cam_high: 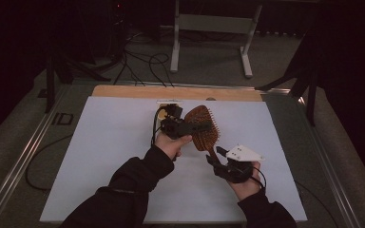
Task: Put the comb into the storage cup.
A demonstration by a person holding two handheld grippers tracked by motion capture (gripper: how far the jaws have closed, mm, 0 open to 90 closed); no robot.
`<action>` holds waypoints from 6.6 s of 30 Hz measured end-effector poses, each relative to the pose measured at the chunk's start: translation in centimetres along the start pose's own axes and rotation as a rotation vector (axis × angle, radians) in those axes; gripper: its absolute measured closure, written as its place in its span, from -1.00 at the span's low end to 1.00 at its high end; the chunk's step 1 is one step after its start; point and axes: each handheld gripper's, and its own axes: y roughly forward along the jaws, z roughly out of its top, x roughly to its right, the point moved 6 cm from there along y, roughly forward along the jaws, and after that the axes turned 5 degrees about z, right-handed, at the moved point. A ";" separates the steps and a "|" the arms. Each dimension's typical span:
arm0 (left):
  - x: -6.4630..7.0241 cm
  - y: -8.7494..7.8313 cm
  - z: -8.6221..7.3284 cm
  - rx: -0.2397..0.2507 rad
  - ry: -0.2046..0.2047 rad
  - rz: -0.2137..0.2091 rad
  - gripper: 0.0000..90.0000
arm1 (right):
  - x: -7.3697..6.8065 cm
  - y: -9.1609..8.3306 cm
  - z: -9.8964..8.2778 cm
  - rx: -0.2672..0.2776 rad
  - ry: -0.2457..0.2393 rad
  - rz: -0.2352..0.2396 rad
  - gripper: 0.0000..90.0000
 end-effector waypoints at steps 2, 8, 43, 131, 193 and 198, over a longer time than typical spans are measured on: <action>0.1 -0.2 0.2 0.006 0.017 0.011 0.16 | 0.0 0.0 0.0 0.005 0.015 0.011 -0.07; 0.0 -0.8 0.7 0.014 0.036 0.025 0.16 | 0.0 -0.1 -0.1 0.013 0.028 0.053 -0.37; -3.1 -6.0 4.0 0.086 0.072 0.138 0.16 | 1.4 -1.2 -2.6 -0.064 -0.016 0.001 -0.82; -12.0 -7.8 9.6 0.215 0.041 0.420 0.16 | 0.8 -2.2 -3.2 -0.027 -0.057 0.024 -0.80; -16.0 -5.0 6.3 0.133 -0.012 0.365 0.12 | 0.9 -2.2 -3.4 -0.036 -0.049 0.026 -0.80; -16.0 -5.0 6.2 0.135 0.000 0.372 0.09 | 0.9 -2.2 -3.4 -0.036 -0.047 0.028 -0.80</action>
